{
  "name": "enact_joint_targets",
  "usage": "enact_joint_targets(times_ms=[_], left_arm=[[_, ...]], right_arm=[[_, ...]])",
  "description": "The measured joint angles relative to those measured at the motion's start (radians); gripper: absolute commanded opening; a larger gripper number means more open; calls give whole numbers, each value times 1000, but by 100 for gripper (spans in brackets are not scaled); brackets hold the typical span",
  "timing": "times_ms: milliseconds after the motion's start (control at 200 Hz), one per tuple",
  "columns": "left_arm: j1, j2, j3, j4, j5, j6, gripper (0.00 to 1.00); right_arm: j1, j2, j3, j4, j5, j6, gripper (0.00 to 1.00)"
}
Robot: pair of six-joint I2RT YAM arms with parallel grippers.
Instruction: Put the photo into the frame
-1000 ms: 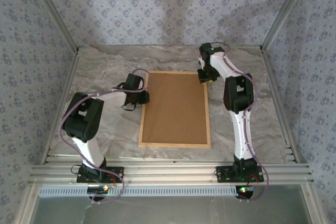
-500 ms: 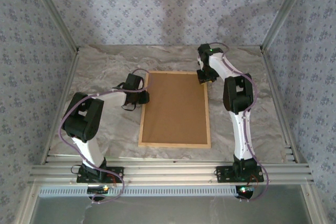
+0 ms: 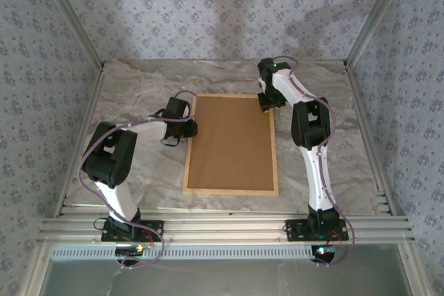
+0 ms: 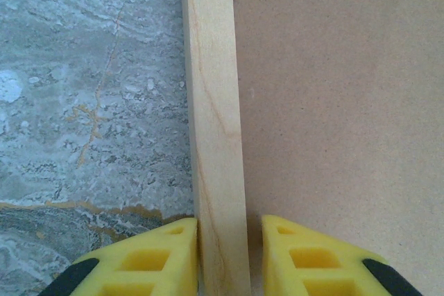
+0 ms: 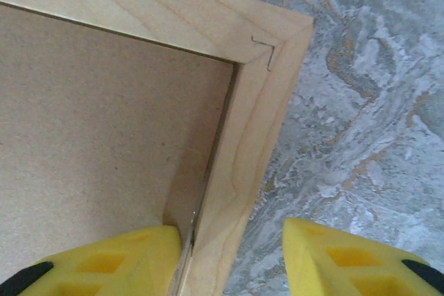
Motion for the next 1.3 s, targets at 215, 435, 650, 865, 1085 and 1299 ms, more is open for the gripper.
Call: enact_joint_targets(times_ms=[215,435,650,865,1085,1299], left_arm=[[0,0,2,-2,0,0,27],[0,2,5,-5,0,0,27],[2,2,7,-12,4,-2,24],[-12,-36,-55,32,-17,-39,22],[-43,-84,-109,31,-43,-85,22],[-48,-97,-126,34,-50,-103,22]], right_arm=[[0,17,33,-30,3,0,50],[-6,5,23,-19,-19,0,53],[-13,-104,-98,33,-130,18,53],[-60,-238,-171,72,-124,45,47],[-67,-191,-141,63,-79,50,41],[-43,-102,-101,53,-65,50,40]])
